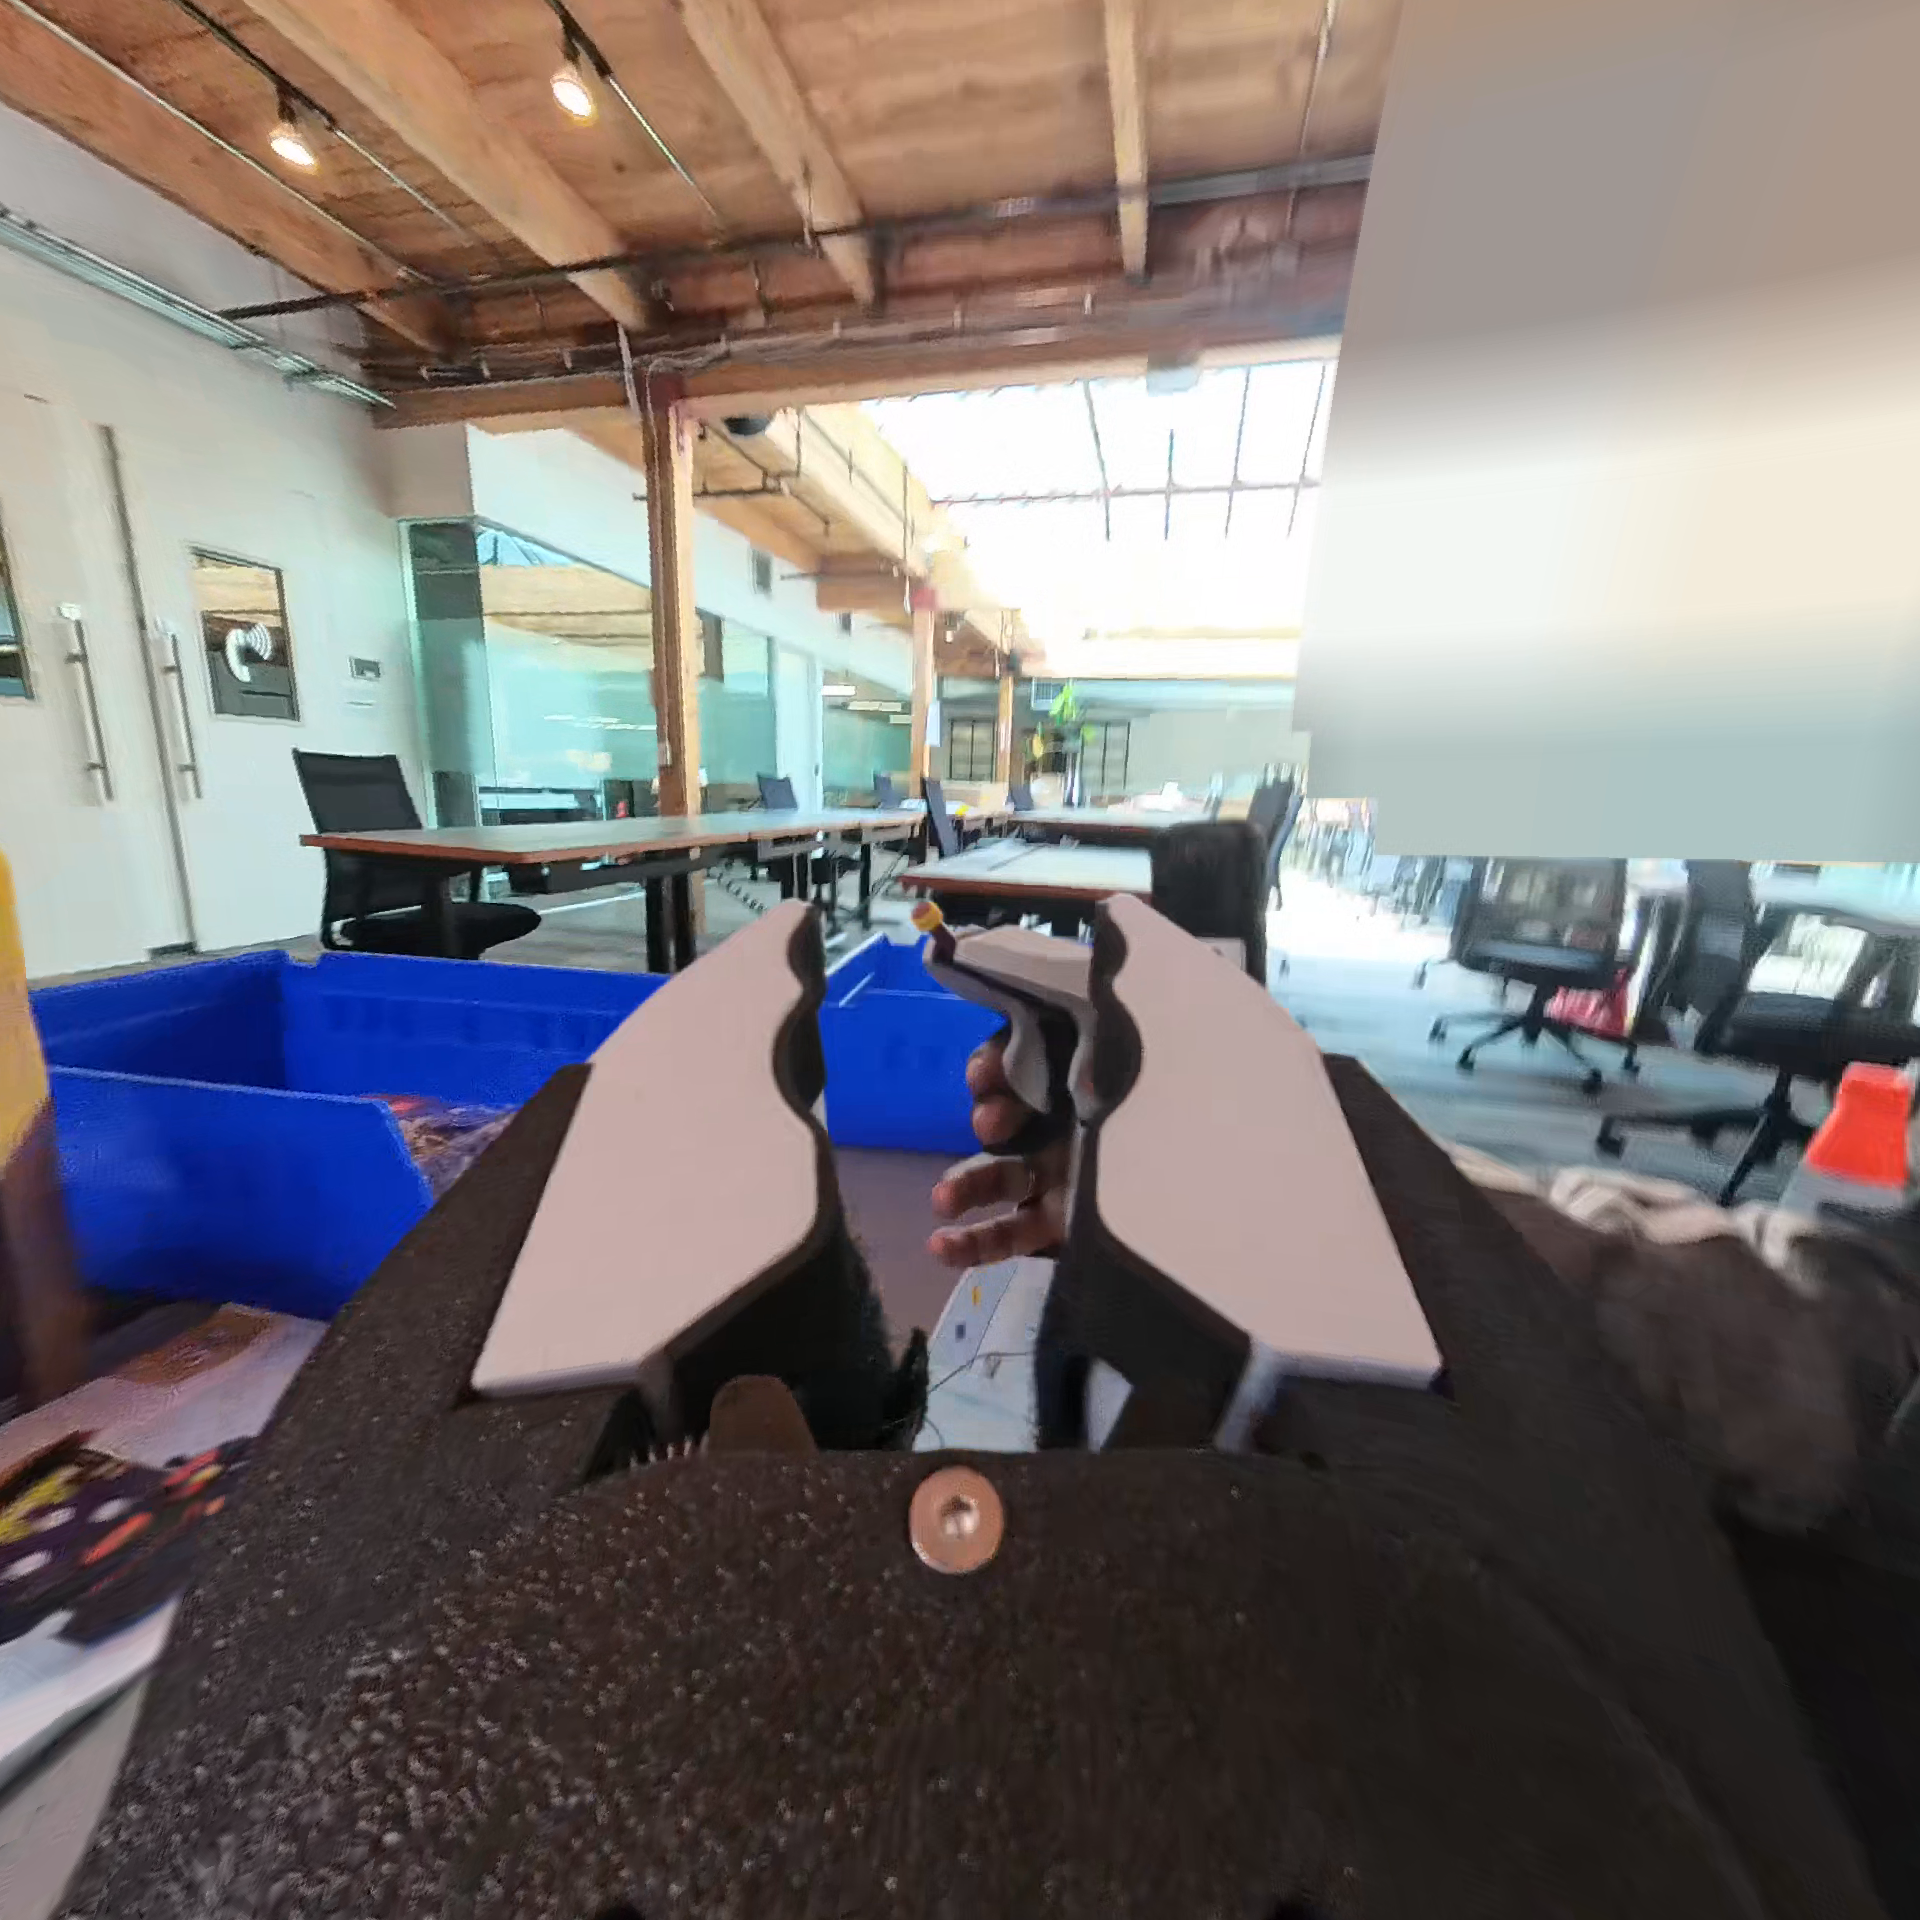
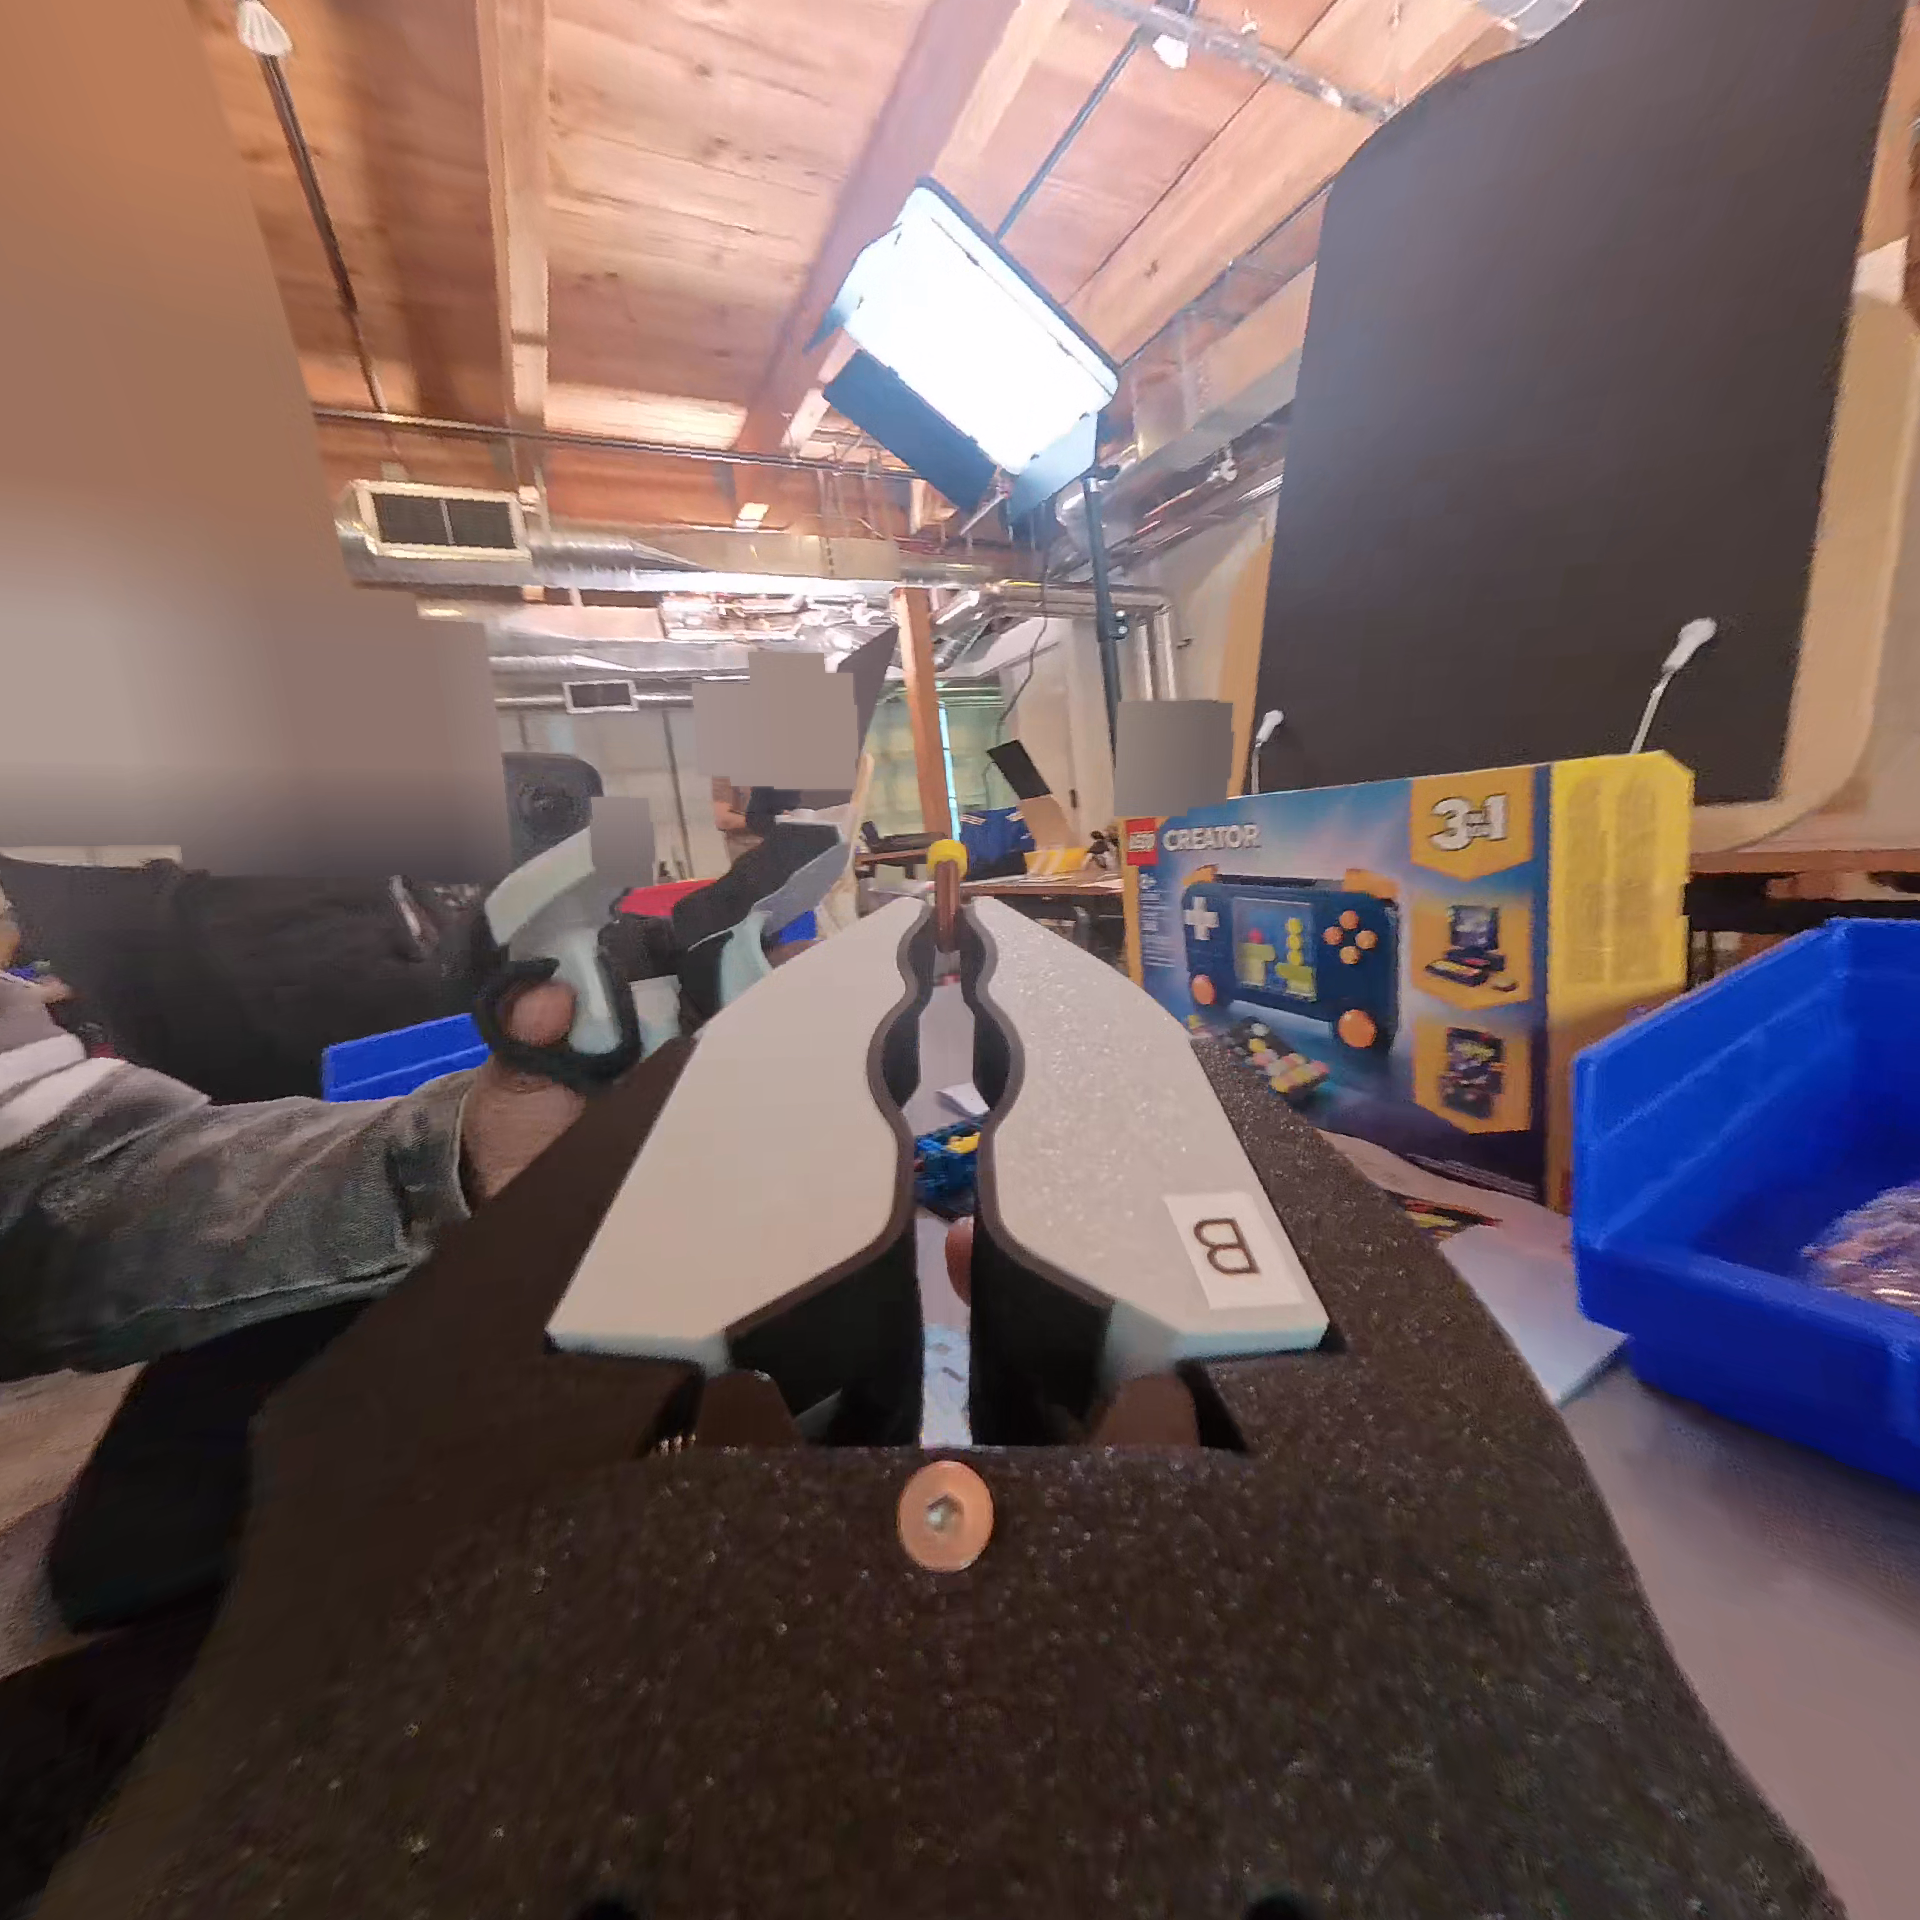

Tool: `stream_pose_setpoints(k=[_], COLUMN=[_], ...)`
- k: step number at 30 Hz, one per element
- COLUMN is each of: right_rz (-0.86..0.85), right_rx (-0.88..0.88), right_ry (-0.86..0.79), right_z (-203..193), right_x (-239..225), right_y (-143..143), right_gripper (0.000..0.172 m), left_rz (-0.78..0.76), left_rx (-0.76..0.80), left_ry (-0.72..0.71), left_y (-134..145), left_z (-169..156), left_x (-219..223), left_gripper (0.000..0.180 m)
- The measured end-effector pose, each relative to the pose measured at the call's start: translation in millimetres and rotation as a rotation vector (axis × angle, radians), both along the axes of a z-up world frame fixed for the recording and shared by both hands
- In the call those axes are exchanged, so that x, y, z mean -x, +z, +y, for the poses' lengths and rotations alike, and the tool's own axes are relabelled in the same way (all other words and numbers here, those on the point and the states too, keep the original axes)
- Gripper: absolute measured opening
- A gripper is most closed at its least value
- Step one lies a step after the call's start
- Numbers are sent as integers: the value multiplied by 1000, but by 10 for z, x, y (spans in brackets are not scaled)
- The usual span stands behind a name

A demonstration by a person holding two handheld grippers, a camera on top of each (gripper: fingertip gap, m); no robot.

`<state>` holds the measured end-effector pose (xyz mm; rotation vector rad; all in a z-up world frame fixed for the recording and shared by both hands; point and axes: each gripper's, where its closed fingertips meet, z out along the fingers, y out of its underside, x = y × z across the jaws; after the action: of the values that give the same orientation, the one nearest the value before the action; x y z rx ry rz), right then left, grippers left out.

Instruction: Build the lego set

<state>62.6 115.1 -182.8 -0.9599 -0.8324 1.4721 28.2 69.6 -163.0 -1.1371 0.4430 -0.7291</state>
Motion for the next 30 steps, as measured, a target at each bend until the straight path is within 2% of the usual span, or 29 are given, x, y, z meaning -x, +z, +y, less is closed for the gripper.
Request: stream_pose_setpoints(k=[2,5,9,12,17,19,24,26,30], right_rz=[-3,6,-43,-171,-369,-357,-287,-207,-169], right_rx=[-19,16,57,15,-32,-30,-3,61,219], right_ry=[-45,-60,21,78,159,181,218,253,382], right_z=[59,102,27,-59,-146,-196,-322,-357,-410], right_x=[-45,-65,33,96,109,141,239,264,307], right_y=[12,23,-62,-188,-429,-420,-346,-277,-293], right_gripper=[4,4,4,4,4,4,4,4,4], left_rz=[-116,-122,-19,132,255,234,114,85,-36], left_rx=[44,141,157,112,157,171,199,211,210], left_ry=[2,-47,-59,-28,-52,-60,-142,-162,-169], left_y=[-69,-355,-427,-547,-739,-745,-658,-648,-539], left_z=[91,96,101,77,69,74,36,32,44], left_x=[96,133,77,-21,-162,-154,-130,-132,-50], left_gripper=[45,45,45,40,36,33,13,13,15])
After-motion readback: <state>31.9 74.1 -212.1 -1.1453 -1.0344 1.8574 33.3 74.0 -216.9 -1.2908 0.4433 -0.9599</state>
